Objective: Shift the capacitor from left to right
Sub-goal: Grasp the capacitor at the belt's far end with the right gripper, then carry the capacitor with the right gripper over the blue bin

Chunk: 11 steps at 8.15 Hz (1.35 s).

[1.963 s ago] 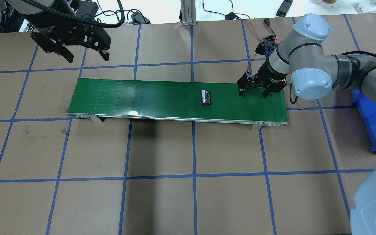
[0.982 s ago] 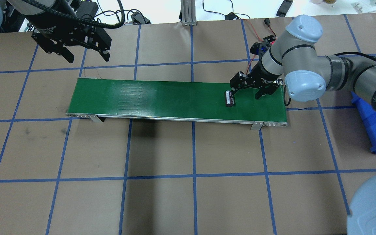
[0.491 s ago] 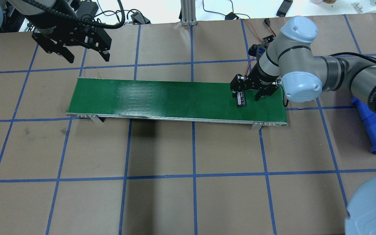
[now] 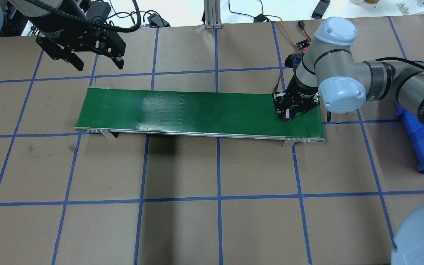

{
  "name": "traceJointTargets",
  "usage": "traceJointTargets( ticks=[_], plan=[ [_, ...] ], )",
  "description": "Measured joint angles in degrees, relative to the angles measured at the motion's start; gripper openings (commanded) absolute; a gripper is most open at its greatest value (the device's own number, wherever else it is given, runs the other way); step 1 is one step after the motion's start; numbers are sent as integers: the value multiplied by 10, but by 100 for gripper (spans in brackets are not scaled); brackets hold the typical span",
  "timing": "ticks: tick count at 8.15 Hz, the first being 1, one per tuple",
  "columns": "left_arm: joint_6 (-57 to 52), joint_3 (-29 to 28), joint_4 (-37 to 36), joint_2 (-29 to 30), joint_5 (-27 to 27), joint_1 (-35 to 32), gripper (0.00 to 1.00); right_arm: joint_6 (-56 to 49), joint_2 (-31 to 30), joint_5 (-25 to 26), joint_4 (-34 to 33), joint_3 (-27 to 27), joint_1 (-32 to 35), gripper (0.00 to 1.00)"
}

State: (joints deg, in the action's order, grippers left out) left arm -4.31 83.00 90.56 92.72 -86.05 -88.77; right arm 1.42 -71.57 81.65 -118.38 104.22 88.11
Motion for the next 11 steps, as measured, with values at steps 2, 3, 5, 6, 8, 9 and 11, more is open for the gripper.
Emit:
traceJointTargets(
  ticks=[2,3,5,6,8,9,11],
  plan=[
    [0,0,0,0,0,0,100,-9,-9,26,22,-15,-5,0],
    [0,0,0,0,0,0,100,-28,-26,54,56,-35,-11,0],
    [0,-1,0,0,-1,0,100,-112,-69,91,108,-70,-53,0],
    [1,-1,0,0,-1,0,100,-186,-90,104,117,-77,-93,0],
    [1,-1,0,-1,-1,0,100,-359,-113,115,127,-81,-196,0],
    [1,-1,0,-1,-1,0,100,-452,-116,116,125,-81,-252,0],
    [2,-1,0,0,-1,0,100,-608,-95,111,96,-80,-357,0]
  ],
)
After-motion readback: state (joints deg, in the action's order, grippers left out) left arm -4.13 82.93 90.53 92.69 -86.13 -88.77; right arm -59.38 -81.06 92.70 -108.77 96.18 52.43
